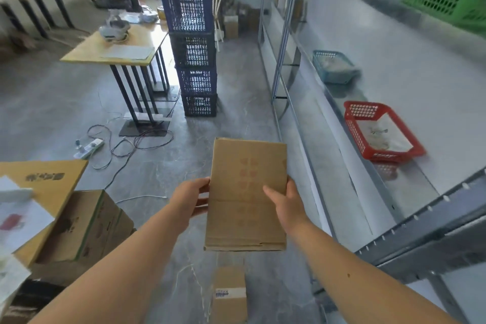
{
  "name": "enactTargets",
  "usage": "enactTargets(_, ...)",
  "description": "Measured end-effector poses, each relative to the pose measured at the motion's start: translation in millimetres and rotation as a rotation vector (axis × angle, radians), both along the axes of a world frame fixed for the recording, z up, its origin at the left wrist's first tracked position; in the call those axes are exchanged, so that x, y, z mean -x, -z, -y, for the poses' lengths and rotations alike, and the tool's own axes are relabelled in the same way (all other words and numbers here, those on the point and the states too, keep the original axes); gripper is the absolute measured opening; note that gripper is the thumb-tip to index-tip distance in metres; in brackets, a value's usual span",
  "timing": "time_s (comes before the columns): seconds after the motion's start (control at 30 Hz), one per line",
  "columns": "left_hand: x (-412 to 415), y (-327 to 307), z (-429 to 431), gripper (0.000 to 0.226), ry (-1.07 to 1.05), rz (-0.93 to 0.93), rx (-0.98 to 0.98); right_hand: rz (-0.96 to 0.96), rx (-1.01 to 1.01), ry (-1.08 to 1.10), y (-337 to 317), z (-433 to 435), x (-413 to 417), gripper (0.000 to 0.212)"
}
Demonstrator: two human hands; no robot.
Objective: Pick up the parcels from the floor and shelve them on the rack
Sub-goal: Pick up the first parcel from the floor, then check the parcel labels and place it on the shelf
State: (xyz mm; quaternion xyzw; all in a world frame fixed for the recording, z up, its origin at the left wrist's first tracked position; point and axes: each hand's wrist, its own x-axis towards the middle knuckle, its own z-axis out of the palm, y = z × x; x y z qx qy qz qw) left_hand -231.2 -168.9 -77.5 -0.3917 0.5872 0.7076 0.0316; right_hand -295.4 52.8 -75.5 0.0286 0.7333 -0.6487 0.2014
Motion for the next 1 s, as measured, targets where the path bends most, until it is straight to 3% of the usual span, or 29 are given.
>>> enactTargets(0.4, -8, -153, 14, 0.033, -0.016, -0.266, 0.070, -0.247, 0.078, -0.067, -158, 14, 8, 0.046)
enactTargets(0.5, -12, -188, 18, 0.031, -0.021, -0.313, 0.087, -0.297, 0.109, -0.093, -191, 18, 7, 0.035)
enactTargets(0.67, -17, -241, 22, 0.032, 0.002, -0.397, 0.121, -0.389, 0.178, -0.066, -237, 23, 0, 0.065)
enactTargets(0.83, -23, -293, 27, 0.023, -0.052, -0.504, 0.099, -0.526, 0.181, -0.031, -286, 24, -3, 0.040)
enactTargets(1.0, -26, -334, 39, 0.030, -0.033, -0.535, 0.195, -0.578, 0.068, -0.048, -319, 23, 3, 0.073)
